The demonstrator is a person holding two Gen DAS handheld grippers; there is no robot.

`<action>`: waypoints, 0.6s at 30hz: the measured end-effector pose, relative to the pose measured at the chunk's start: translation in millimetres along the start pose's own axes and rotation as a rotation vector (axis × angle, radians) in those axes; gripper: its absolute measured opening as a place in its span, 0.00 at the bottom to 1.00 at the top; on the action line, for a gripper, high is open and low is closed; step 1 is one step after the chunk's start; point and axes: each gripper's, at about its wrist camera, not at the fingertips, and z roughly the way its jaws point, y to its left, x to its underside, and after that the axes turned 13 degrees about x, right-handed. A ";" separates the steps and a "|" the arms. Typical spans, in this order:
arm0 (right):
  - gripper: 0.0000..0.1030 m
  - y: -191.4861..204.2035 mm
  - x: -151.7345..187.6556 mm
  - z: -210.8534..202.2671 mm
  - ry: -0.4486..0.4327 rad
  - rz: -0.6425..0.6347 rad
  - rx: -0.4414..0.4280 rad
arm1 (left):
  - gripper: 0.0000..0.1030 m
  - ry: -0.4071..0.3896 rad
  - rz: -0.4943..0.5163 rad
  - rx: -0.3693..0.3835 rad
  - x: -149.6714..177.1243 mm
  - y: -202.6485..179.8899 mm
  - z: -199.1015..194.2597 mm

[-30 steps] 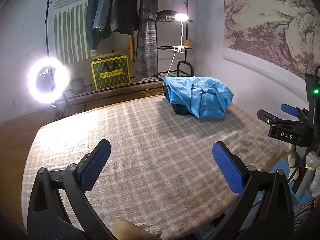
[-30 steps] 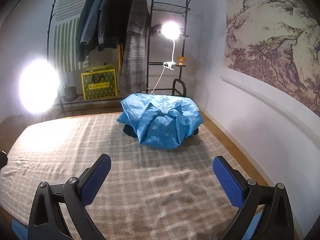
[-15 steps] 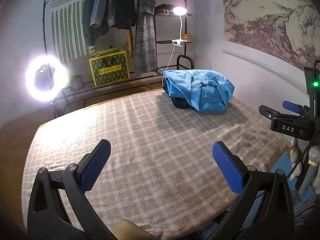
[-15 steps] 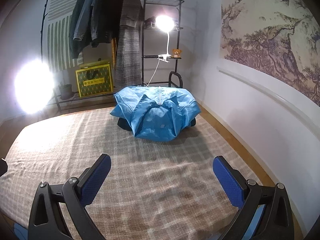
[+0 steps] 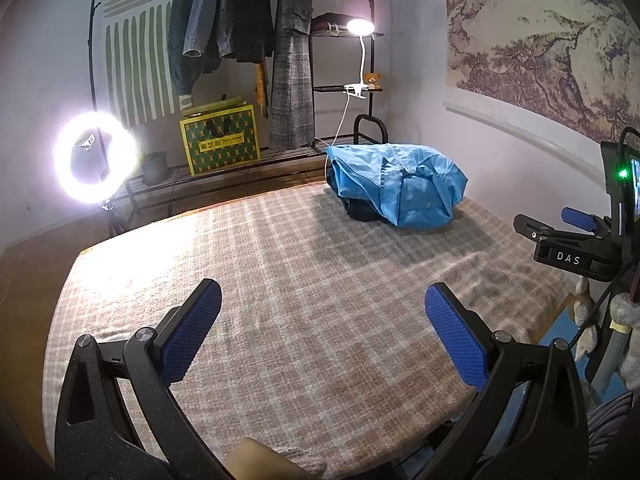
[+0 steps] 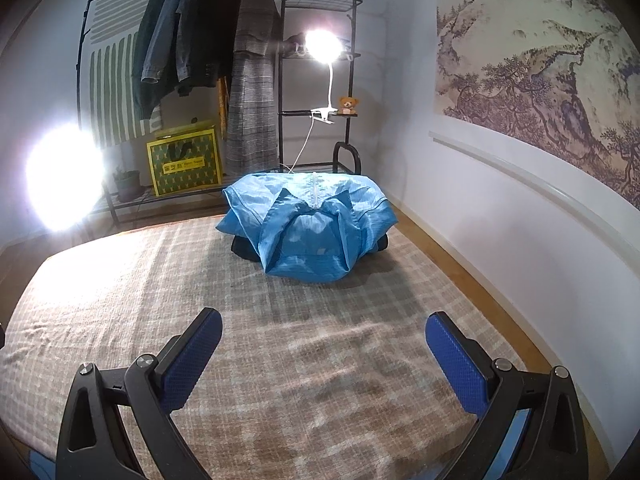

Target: Fold large clothes

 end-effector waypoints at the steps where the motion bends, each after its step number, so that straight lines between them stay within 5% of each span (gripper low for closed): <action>1: 1.00 -0.3 0.3 -0.5 -0.001 0.000 0.001 | 1.00 0.000 0.000 0.002 0.0 0.4 0.0; 18: 1.00 3.2 1.7 1.5 0.004 -0.010 -0.005 | 1.00 0.002 0.004 0.001 -0.8 -2.7 -1.6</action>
